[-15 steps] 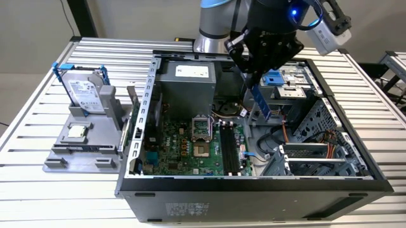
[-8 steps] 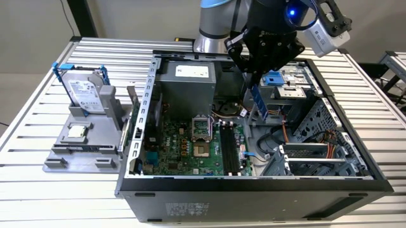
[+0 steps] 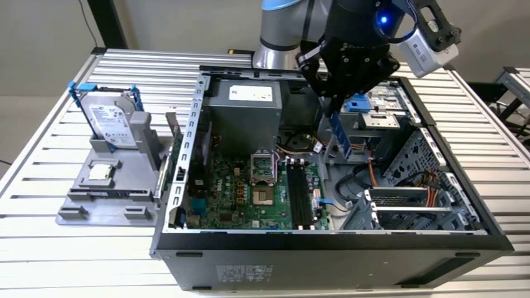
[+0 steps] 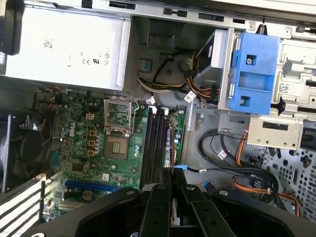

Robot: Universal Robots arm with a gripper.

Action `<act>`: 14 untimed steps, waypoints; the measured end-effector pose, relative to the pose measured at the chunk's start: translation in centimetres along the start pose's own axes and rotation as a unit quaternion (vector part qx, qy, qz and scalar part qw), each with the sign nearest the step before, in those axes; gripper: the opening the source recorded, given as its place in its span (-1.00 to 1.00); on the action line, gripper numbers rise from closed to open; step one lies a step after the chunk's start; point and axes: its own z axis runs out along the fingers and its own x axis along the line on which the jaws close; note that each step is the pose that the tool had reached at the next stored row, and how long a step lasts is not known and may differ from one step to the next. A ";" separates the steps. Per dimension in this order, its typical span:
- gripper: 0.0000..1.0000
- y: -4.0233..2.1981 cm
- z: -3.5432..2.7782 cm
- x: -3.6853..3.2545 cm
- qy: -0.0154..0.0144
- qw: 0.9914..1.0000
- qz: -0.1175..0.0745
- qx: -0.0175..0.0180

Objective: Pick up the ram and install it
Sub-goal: 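Insert the ram into the slot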

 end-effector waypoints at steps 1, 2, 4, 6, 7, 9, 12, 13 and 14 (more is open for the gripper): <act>-1.00 -0.01 0.07 -0.11 0.000 1.000 0.001 0.000; -1.00 -0.03 0.16 -0.23 0.000 1.000 0.001 0.000; -1.00 -0.05 0.32 -0.44 0.000 1.000 0.003 0.000; -1.00 -0.08 0.49 -0.63 0.000 1.000 0.004 0.000; -1.00 -0.09 0.60 -0.70 0.000 1.000 0.005 0.000; -1.00 -0.10 0.81 -0.78 0.000 1.000 0.008 0.000; -1.00 -0.12 1.11 -0.85 -0.001 1.000 0.016 0.000; -1.00 -0.12 1.21 -0.87 -0.001 1.000 0.018 0.000; -1.00 -0.12 1.30 -0.89 -0.001 1.000 0.020 0.000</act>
